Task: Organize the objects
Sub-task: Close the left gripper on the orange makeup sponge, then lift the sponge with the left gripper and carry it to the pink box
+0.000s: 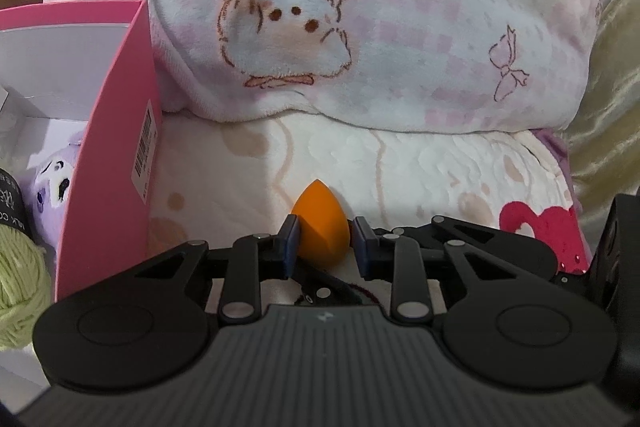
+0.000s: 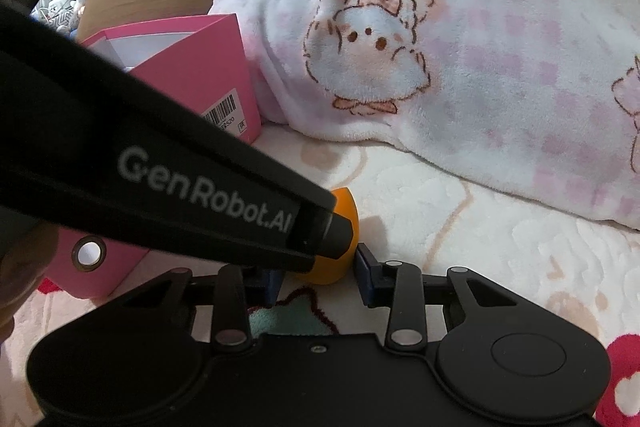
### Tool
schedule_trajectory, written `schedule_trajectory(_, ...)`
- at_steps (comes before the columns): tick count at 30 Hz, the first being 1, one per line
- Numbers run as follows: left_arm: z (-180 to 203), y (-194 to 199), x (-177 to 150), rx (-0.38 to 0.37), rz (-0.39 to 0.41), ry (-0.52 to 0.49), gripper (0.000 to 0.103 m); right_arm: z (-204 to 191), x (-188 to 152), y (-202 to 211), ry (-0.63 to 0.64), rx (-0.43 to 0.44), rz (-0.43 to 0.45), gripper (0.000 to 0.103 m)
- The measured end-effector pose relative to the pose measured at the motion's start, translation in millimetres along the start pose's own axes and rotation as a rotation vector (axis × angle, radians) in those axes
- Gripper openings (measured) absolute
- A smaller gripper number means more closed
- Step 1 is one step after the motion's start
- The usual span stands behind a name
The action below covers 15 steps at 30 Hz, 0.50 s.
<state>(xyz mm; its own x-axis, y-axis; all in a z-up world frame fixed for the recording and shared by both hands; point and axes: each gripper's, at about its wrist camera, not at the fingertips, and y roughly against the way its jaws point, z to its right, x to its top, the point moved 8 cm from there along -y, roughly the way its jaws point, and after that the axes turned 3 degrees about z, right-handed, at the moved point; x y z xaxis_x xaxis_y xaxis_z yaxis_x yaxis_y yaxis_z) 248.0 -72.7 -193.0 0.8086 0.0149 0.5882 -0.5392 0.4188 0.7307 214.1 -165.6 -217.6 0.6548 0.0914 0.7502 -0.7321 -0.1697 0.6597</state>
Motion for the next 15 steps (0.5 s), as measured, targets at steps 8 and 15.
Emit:
schedule_trajectory(8, 2, 4, -4, 0.004, -0.016, 0.003, 0.027, 0, -4, 4, -0.018, 0.006, -0.016, 0.041)
schedule_trajectory(15, 7, 10, -11, 0.002, -0.041, -0.002, 0.027, -1, -12, 12, -0.038, 0.012, -0.035, 0.041)
